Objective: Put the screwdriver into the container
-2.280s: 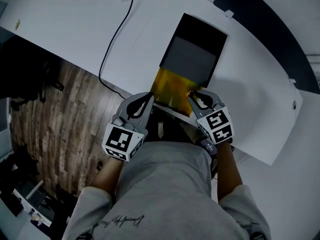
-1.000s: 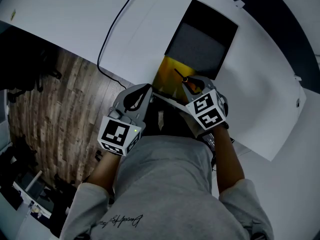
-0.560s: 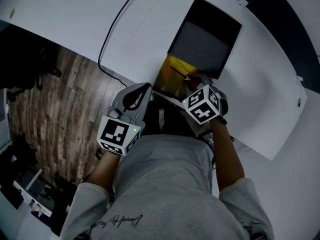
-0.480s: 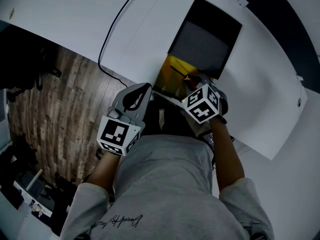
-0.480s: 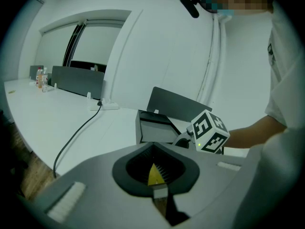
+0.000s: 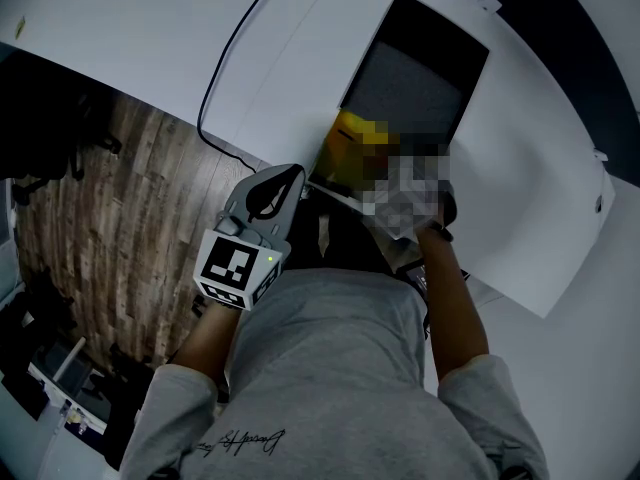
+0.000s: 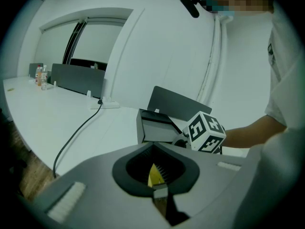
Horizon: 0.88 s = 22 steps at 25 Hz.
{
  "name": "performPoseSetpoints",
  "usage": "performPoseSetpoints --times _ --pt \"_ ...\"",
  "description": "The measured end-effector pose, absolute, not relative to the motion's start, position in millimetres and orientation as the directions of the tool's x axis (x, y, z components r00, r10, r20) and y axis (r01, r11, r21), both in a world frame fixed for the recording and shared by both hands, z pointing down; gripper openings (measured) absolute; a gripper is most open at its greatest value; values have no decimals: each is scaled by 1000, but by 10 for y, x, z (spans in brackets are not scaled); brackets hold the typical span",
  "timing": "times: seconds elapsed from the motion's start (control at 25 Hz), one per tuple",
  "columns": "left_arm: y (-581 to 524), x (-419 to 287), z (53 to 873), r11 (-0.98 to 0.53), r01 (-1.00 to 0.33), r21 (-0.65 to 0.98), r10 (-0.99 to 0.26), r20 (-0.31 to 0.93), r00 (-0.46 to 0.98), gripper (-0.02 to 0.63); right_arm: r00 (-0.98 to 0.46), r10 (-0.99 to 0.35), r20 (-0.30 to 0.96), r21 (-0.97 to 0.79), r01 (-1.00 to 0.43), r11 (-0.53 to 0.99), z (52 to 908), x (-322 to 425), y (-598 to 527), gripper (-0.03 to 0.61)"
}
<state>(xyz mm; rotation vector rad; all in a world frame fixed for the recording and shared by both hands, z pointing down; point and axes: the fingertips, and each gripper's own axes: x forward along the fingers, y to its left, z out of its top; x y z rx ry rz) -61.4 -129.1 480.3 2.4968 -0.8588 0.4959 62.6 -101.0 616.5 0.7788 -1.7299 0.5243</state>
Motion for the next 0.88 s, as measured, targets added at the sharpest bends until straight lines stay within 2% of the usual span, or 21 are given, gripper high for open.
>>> performPoseSetpoints --times 0.88 --pt "-1344 -679 4832 -701 -646 302 -480 470 741 0 -162 -209 964 25 -729 684 6190 630 -1018 103"
